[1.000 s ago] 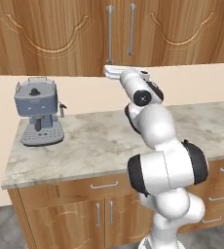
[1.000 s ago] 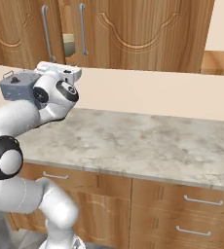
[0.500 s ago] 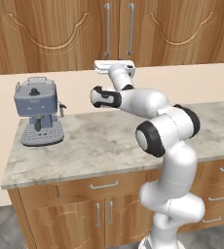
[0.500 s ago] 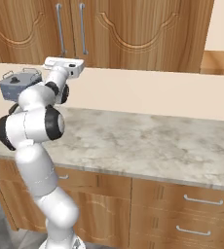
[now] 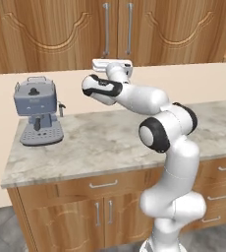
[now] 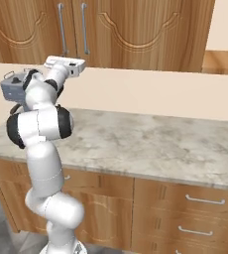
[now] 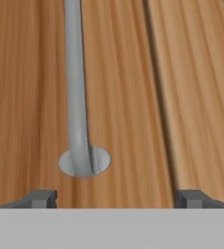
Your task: Pick the mug and place it in the sink. Pick the bowl and place it in the open cabinet and then close the cabinet.
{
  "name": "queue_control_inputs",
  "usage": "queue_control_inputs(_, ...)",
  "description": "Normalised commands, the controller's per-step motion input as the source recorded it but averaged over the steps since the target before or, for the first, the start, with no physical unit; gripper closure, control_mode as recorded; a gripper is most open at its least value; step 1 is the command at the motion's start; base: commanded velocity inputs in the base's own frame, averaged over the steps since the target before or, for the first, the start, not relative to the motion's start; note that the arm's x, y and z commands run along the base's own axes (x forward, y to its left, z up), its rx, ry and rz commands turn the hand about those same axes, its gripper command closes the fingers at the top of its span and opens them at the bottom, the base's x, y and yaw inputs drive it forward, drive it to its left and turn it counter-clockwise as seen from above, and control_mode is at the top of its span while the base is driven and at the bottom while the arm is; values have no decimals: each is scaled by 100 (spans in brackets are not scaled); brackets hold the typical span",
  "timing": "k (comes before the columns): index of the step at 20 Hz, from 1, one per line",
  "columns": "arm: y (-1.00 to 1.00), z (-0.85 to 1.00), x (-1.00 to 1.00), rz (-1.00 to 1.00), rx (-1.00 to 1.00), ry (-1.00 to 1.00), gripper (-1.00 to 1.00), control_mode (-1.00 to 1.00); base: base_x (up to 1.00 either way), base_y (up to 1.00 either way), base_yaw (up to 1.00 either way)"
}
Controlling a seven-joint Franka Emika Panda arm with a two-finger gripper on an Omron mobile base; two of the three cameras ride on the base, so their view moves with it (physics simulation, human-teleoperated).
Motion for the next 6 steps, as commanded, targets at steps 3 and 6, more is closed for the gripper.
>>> queue_control_inputs(3,-47,0,100,27,0,-6,-100,-100,0,0,0)
queue_control_inputs(6,-35,-3,100,25,0,-3,-100,-100,0,0,0)
